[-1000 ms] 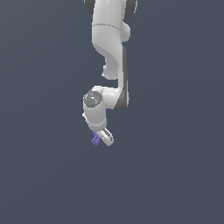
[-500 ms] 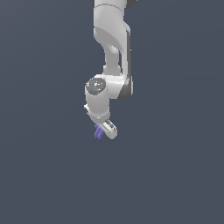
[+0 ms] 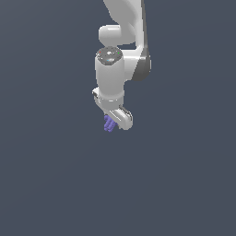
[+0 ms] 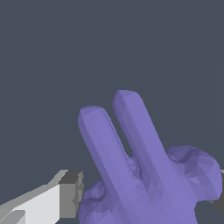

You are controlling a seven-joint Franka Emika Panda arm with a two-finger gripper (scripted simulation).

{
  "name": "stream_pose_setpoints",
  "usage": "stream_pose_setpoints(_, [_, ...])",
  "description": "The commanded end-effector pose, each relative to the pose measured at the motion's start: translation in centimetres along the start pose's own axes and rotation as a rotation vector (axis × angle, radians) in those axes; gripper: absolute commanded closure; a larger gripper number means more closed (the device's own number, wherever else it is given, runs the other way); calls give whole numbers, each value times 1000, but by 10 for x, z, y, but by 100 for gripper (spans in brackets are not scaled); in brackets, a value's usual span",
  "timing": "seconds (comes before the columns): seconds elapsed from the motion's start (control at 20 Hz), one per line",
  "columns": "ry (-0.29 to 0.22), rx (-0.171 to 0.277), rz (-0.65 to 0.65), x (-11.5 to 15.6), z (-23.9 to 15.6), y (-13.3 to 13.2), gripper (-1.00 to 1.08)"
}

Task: Pick up the object and move it to a goal position.

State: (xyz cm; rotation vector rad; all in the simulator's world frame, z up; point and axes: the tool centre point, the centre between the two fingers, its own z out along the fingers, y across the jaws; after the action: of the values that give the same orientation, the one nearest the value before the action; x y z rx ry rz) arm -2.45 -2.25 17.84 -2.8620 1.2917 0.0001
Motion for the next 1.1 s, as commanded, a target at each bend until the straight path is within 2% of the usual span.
stream_pose_setpoints(0.0, [1,-1,0,-11,-29,-1,108])
stream_pose_setpoints(0.7, [3,-2,1,-68,-190,-11,108])
stream_pose_setpoints(1.05, [2,-2,0,-90,-254,-18,108])
